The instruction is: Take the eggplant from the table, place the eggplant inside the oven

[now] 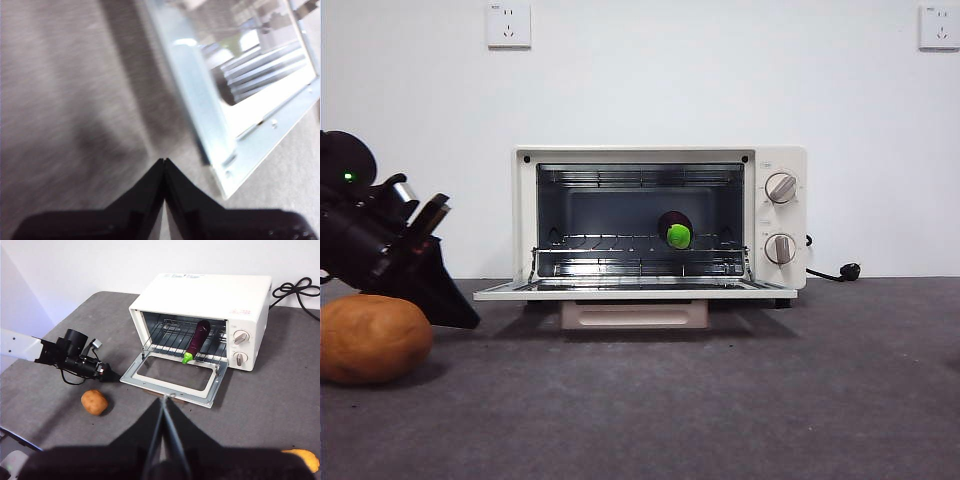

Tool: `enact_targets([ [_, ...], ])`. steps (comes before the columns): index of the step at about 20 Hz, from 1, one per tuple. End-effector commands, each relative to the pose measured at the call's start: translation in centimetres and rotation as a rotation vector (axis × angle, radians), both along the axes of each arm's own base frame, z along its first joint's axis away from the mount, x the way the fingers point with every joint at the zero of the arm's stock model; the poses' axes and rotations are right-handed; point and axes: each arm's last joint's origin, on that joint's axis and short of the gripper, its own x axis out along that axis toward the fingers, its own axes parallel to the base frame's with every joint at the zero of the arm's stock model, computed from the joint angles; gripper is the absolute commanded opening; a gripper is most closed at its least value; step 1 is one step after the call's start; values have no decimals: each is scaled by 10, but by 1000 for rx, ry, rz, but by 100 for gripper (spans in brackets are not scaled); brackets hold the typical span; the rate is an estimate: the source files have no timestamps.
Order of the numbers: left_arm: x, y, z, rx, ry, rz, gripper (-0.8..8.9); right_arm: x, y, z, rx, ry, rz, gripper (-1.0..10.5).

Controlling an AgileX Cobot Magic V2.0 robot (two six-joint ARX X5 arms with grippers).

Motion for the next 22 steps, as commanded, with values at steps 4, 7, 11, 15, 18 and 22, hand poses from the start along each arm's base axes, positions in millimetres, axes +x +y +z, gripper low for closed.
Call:
enact_targets([
  [4, 0, -9, -13, -19, 26, -19, -8, -2, -1, -2, 9, 28, -9, -12],
  [7, 1, -10, -15, -21, 28, -24, -8, -2, -1, -2, 9, 28, -9, -12],
  [11, 2, -11, -15, -66, 23, -45, -8, -2, -1, -2, 9, 28, -9, -12],
  [15, 4, -12, -12, -116, 13, -49, -8, -2, -1, -2, 10, 29, -10, -12],
  [18, 5, -12, -10, -156, 6, -60, -8, -2, -1, -2, 14, 32, -12, -12],
  [22, 7, -13, -8, -195, 5, -65, -8, -2, -1, -2, 14, 32, -12, -12],
])
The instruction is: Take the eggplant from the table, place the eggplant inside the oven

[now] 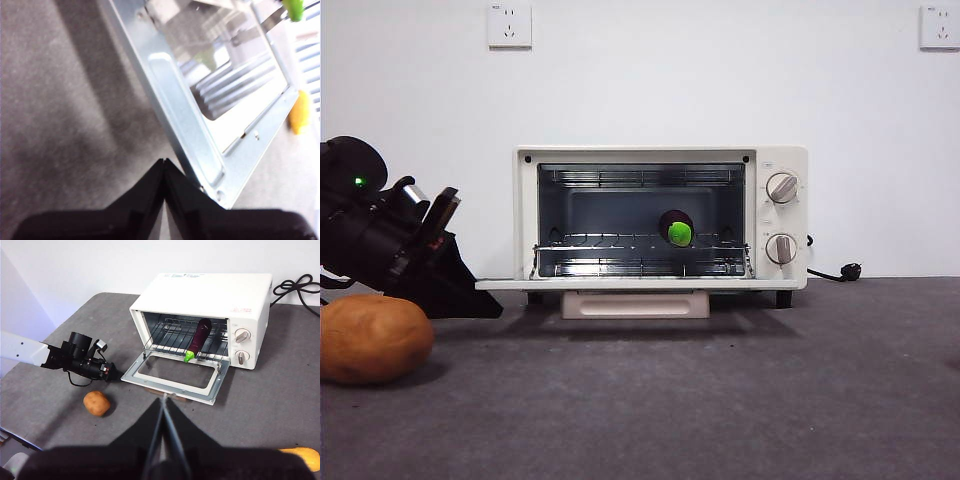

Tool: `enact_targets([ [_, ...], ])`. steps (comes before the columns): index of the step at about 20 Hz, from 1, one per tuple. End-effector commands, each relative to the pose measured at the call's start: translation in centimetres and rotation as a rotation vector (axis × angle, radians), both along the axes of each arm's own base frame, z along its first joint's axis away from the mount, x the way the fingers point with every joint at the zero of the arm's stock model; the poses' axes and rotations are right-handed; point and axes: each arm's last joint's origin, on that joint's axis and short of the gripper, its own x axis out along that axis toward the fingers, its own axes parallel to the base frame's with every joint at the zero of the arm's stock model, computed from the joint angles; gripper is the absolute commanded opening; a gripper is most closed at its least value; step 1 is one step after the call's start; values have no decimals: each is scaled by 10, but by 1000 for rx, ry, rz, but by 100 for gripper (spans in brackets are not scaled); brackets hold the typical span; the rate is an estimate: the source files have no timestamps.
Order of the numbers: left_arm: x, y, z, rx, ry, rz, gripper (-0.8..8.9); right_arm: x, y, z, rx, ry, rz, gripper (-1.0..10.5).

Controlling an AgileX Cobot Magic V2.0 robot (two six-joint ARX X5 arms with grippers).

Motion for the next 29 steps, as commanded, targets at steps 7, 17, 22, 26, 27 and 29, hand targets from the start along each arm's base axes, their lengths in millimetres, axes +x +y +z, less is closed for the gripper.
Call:
enact_targets([
  [7, 2, -1, 3, -132, 3, -48, -8, -1, -1, -2, -6, 20, -21, -12],
  [17, 11, 5, 14, -210, -36, -16, -7, -1, -1, -2, -7, 21, -21, -12],
  [22, 18, 5, 24, -249, -76, 6, -7, -1, -1, -2, -7, 21, -21, -12],
  [26, 25, 5, 35, -275, -118, 19, -7, -1, -1, -2, -7, 21, -21, -12],
  [27, 27, 5, 38, -278, -128, 22, -7, -1, -1, -2, -7, 21, -21, -12],
  [29, 32, 4, 45, -282, -152, 20, -7, -1, -1, -2, -7, 21, -21, -12],
])
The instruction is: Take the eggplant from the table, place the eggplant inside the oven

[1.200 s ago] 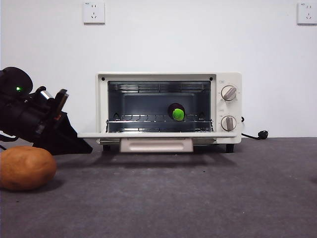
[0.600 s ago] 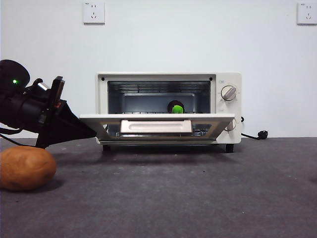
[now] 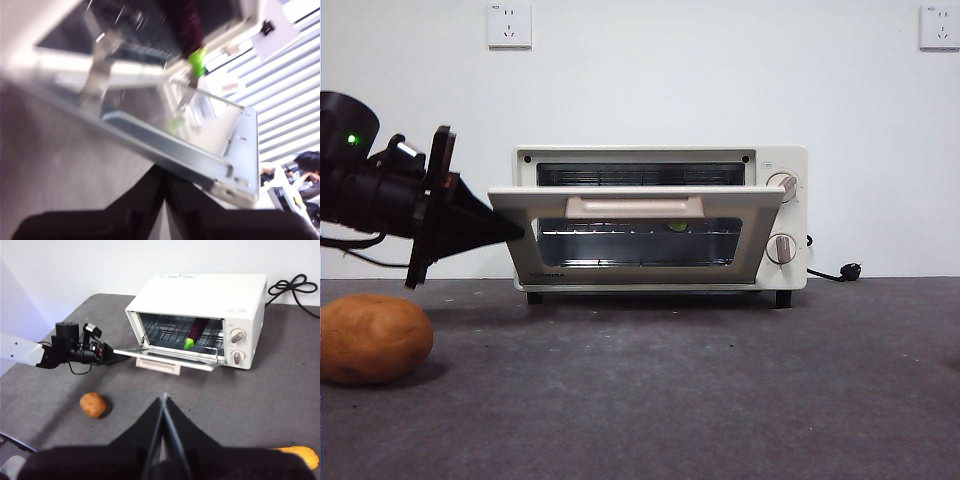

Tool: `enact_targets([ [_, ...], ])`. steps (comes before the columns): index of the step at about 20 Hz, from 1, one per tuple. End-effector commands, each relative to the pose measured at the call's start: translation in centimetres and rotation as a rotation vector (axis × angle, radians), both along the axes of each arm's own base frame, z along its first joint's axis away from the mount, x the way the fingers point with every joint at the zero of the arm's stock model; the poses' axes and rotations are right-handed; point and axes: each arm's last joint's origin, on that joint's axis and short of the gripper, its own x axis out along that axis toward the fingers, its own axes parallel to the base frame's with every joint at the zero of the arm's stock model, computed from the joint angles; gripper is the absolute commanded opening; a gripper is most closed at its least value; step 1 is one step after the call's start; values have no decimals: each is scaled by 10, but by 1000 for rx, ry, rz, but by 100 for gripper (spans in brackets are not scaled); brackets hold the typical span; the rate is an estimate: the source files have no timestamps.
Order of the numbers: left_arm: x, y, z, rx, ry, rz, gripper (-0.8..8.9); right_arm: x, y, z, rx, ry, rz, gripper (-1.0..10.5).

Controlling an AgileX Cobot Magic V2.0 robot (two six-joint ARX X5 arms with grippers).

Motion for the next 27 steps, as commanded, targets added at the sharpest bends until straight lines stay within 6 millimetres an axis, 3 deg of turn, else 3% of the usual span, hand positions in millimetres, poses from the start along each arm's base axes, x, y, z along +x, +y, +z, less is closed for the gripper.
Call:
enact_targets([
  [1, 8, -1, 11, -19, -26, 0, -7, -2, -1, -2, -4, 22, -4, -12],
  [15, 39, -7, 63, 31, -210, 135, -8, -2, -1, -2, -3, 23, -1, -12],
  [27, 40, -8, 66, 16, -175, 83, -7, -2, -1, -2, -3, 23, -1, -12],
])
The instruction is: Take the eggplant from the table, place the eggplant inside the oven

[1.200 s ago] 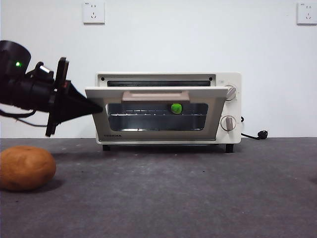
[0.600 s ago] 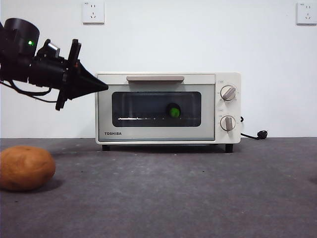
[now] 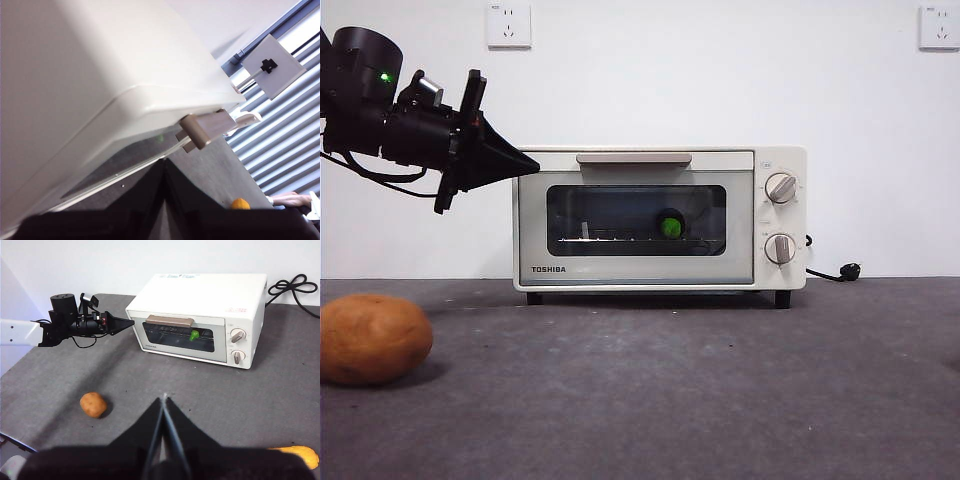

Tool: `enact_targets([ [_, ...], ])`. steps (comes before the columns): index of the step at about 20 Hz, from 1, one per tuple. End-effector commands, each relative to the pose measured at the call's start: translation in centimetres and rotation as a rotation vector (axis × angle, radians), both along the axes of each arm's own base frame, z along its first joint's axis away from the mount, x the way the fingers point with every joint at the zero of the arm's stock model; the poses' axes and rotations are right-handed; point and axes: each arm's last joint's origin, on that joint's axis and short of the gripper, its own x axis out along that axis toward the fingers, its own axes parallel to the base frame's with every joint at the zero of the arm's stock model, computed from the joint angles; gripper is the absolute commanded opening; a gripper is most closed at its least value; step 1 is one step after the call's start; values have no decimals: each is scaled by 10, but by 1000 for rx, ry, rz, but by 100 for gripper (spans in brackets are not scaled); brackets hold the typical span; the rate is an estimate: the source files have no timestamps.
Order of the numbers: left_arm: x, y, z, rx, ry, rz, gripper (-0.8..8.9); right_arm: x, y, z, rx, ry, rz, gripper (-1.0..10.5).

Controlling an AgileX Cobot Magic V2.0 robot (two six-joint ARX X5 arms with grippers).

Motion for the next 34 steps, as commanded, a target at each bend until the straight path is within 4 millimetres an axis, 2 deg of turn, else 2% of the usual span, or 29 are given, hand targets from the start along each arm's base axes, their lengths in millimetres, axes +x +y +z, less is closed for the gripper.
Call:
enact_targets([
  [1, -1, -2, 0, -6, 0, -35, -7, -2, -1, -2, -4, 23, -2, -12],
  [8, -10, -8, 16, -5, -9, -69, -6, -2, -1, -2, -4, 23, -2, -12],
  [13, -27, -13, 48, 18, -80, -78, -6, -2, -1, -2, -4, 23, -2, -11],
  [17, -50, -14, 82, 67, -132, -32, -6, -2, -1, -2, -4, 23, -2, -11],
  [21, -82, -13, 115, 149, -180, 52, -6, -2, -1, -2, -4, 23, -2, -11],
  [27, -148, -5, 164, 311, -266, 217, -7, -2, -1, -2, -6, 21, -1, -11],
  [34, -231, 11, 198, 443, -308, 436, -7, -2, -1, -2, -6, 22, -1, -11],
])
